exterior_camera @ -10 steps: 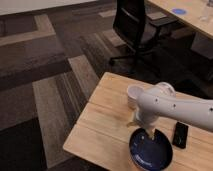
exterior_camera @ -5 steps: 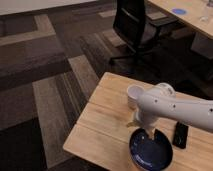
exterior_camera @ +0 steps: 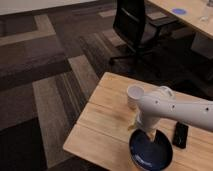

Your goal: Drag the ceramic bowl in a circle

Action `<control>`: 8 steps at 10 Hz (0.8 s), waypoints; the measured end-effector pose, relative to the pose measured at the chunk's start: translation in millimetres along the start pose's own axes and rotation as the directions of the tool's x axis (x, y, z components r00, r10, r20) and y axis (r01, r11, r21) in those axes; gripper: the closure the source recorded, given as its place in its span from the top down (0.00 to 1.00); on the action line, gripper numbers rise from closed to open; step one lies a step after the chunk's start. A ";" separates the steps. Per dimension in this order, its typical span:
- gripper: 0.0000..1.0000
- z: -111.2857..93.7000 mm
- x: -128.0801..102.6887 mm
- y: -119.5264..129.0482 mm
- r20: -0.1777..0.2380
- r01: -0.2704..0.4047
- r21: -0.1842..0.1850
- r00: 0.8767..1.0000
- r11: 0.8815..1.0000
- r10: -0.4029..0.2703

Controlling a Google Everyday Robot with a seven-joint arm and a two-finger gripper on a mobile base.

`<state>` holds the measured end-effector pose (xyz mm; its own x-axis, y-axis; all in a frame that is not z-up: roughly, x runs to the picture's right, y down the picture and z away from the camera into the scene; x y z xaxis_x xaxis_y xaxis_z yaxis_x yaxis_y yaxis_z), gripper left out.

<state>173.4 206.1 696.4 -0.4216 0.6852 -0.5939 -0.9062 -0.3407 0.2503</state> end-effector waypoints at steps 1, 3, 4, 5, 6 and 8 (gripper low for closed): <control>0.65 -2.1 -14.9 2.7 0.012 0.017 0.000 1.000 1.000 -0.017; 0.65 -8.5 -48.6 -2.2 0.035 0.029 0.000 0.999 1.000 -0.029; 0.65 -20.5 -72.6 -12.1 0.056 0.030 0.006 0.998 1.000 -0.030; 0.65 -25.5 -82.5 -20.7 0.062 0.024 0.015 0.998 1.000 -0.025; 0.65 -29.7 -91.2 -35.0 0.062 0.008 0.031 0.998 0.999 -0.010; 0.65 -35.2 -95.2 -80.5 0.051 -0.053 0.077 0.997 0.996 0.049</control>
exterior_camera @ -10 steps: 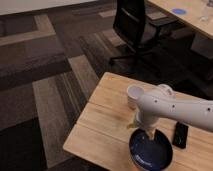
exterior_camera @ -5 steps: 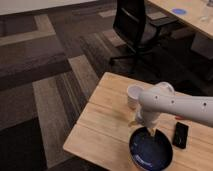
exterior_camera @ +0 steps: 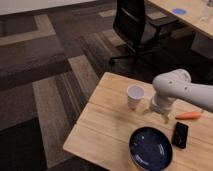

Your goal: Drag the ceramic bowl in a circle

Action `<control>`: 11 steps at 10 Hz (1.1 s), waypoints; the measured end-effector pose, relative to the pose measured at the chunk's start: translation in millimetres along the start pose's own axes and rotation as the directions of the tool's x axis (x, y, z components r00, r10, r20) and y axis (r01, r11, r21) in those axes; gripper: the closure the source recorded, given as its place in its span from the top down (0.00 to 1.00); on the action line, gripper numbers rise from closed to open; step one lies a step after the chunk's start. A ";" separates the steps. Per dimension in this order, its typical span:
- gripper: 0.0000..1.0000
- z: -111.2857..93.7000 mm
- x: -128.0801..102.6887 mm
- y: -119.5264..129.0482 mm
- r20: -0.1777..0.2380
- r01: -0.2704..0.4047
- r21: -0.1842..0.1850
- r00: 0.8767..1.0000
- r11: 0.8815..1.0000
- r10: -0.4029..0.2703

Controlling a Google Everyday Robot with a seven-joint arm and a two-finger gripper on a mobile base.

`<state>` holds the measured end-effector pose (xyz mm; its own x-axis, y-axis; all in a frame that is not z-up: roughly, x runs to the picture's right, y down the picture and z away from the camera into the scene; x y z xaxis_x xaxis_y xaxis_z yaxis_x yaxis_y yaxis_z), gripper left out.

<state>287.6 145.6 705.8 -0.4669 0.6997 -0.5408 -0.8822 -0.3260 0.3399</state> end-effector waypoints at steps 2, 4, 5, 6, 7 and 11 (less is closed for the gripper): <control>0.65 -3.8 12.0 -57.3 0.001 -0.090 0.055 0.996 0.994 0.090; 0.65 -13.2 52.7 -116.8 0.016 -0.217 0.110 0.976 0.970 0.216; 0.65 -17.0 77.1 -129.9 0.025 -0.258 0.125 0.966 0.958 0.256; 0.65 -24.2 111.6 -131.5 0.037 -0.274 0.147 0.962 0.951 0.271; 0.65 -28.4 128.7 -126.3 0.040 -0.268 0.158 0.963 0.950 0.265; 0.65 -38.3 231.1 -9.5 -0.136 -0.018 0.119 0.990 0.993 0.034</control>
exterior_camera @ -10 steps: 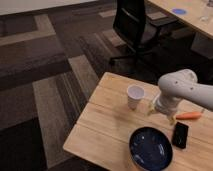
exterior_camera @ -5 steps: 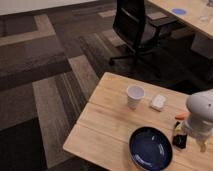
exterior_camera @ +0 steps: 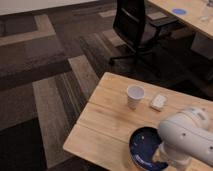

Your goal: Drag the ceramic bowl in a circle

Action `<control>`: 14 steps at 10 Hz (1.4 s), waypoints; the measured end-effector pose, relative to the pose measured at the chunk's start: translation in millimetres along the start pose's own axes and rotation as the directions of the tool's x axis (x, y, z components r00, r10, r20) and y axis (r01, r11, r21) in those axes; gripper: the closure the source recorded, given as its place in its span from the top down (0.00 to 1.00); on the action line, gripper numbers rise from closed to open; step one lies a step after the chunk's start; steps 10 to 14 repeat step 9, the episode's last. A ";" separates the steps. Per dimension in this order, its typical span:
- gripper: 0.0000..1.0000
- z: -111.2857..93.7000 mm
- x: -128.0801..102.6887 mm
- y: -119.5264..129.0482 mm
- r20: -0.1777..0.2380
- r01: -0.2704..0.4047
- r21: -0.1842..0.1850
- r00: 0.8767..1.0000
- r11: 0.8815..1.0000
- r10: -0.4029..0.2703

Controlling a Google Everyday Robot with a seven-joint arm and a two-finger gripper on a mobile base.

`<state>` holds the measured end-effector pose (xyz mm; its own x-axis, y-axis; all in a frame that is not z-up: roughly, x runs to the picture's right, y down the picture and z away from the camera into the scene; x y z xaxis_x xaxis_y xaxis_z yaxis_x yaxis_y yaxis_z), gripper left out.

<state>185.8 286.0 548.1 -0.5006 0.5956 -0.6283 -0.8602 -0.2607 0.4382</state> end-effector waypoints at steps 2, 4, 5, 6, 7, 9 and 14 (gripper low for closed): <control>0.65 -10.6 -10.2 64.3 -0.006 0.210 -0.065 0.978 0.976 -0.210; 0.65 -14.6 -56.1 120.2 0.066 0.397 -0.119 0.918 0.910 -0.391; 0.65 -15.6 -71.7 130.9 0.088 0.427 -0.125 0.904 0.895 -0.419; 0.65 -15.8 -119.4 139.7 0.129 0.461 -0.126 0.886 0.878 -0.446; 0.65 -15.5 -137.1 136.8 0.138 0.461 -0.121 0.885 0.879 -0.445; 0.65 -16.8 -186.0 111.8 0.156 0.404 -0.123 0.910 0.907 -0.384; 0.65 -16.8 -186.0 111.8 0.156 0.404 -0.123 0.910 0.907 -0.384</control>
